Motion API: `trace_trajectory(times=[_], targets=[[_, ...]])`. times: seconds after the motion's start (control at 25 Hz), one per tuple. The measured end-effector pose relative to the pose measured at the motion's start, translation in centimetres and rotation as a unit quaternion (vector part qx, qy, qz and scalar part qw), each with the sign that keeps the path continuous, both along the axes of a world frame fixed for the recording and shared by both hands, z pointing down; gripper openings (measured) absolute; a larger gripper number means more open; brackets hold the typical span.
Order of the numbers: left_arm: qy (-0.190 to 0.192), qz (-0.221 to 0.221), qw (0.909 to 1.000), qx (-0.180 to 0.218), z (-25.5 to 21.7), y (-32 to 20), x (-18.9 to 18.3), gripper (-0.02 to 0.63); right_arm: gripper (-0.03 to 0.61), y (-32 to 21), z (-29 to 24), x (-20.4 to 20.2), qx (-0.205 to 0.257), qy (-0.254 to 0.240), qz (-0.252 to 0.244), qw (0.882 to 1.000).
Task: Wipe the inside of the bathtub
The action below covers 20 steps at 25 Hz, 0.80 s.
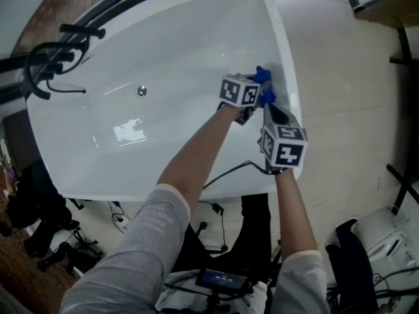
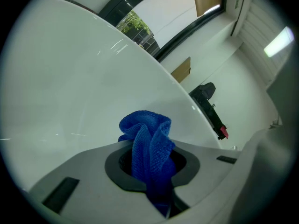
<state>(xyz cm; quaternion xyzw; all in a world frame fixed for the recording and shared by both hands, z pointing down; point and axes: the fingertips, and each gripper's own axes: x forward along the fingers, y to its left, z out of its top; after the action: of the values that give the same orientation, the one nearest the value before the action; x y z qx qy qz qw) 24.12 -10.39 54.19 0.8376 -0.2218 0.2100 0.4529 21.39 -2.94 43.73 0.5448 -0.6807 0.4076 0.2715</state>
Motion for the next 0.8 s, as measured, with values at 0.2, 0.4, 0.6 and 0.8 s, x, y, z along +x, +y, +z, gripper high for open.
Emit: trace_trajectory(times=[0.2,0.4,0.6,0.8], targets=[[0.029,0.025,0.9989,0.028,-4.1,0.6,0.5,0.077,0.011,0.9,-1.9,0.8,0.000,0.010,0.003,1.000],[-0.004,0.013,0.9961,0.088,-7.4,0.7,-6.3,0.077,0.009,1.9,-3.8,0.0,0.005,0.014,0.002,1.000],[-0.025,-0.005,0.9935,0.111,-10.7,2.5,-13.9,0.078,0.009,3.2,-5.8,-1.7,0.011,0.019,-0.004,1.000],[-0.046,-0.002,0.9878,0.149,-14.9,5.9,-20.9,0.080,0.009,5.4,-7.9,-4.5,0.017,0.025,-0.012,0.999]])
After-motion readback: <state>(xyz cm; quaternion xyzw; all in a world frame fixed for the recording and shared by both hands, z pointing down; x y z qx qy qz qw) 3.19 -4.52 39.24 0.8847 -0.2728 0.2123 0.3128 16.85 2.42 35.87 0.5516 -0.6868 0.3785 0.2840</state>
